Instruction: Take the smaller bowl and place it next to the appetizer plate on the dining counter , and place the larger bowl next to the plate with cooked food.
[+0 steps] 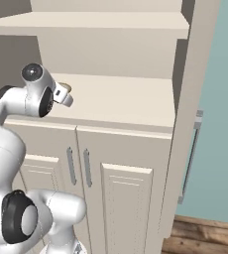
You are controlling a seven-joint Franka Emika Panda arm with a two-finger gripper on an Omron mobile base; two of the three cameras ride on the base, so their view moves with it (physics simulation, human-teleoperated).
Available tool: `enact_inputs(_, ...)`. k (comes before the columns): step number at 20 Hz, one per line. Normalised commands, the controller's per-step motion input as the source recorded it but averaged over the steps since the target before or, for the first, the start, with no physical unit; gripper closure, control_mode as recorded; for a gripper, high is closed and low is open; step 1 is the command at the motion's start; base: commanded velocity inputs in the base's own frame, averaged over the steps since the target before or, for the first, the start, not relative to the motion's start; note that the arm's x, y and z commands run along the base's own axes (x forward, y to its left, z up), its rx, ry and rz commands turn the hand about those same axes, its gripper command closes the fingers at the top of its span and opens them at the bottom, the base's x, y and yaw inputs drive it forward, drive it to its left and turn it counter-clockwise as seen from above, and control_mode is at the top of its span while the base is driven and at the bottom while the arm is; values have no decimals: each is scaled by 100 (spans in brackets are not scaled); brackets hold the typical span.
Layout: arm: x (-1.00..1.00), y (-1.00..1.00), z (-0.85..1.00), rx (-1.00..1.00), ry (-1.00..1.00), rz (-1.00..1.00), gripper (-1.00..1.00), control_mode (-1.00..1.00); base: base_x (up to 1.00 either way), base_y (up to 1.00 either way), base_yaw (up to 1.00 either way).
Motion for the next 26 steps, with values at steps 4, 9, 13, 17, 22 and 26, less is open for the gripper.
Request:
enact_inputs(4, 33, 14, -13, 0, 0, 0, -100, -100, 0, 0, 0)
enact_inputs(9, 35, 13, -13, 0, 0, 0, -100, -100, 0, 0, 0)
enact_inputs(13, 36, 11, -12, 0, 0, 0, -100, -100, 0, 0, 0)
enact_inputs(17, 34, 10, -11, 0, 0, 0, 100, -100, 0, 0, 0)
enact_inputs(22, 29, 12, -8, 0, 0, 0, 100, -100, 0, 0, 0)
enact_inputs(26, 16, 5, 0, 0, 1, 0, 100, -100, 0, 0, 0)
